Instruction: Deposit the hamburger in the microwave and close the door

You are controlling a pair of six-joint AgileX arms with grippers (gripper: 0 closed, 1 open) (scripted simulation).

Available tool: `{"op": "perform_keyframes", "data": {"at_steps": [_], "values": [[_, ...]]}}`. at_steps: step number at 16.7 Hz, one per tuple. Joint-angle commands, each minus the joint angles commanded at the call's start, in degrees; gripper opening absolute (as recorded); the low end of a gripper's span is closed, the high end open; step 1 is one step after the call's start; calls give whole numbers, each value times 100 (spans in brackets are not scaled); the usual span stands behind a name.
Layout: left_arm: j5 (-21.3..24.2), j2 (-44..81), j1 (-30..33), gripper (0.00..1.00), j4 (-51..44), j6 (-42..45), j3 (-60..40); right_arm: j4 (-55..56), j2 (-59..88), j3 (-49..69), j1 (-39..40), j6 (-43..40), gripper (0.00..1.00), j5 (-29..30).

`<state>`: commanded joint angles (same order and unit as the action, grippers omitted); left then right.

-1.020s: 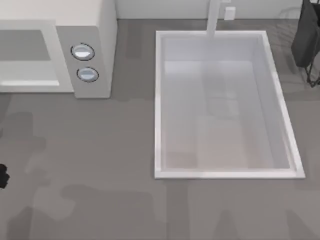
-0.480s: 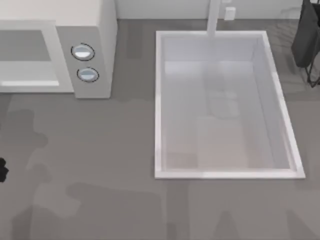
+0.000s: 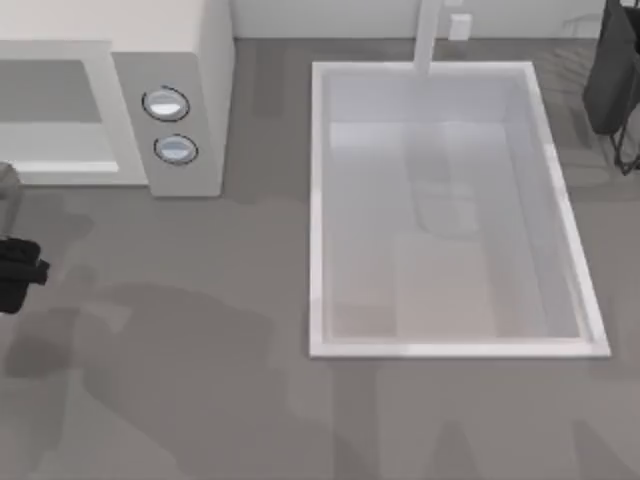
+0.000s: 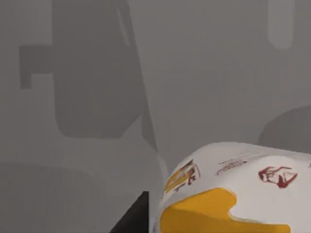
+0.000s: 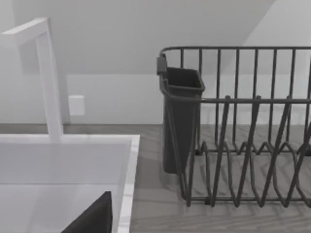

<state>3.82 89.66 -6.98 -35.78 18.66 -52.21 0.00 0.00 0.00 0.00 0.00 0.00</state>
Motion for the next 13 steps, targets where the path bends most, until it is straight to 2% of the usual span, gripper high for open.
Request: {"op": "perform_keyframes", "data": {"at_steps": [13], "values": [[670, 2459, -291, 0, 7186, -1087, 368, 0, 0, 0, 0, 0, 100, 0]]}}
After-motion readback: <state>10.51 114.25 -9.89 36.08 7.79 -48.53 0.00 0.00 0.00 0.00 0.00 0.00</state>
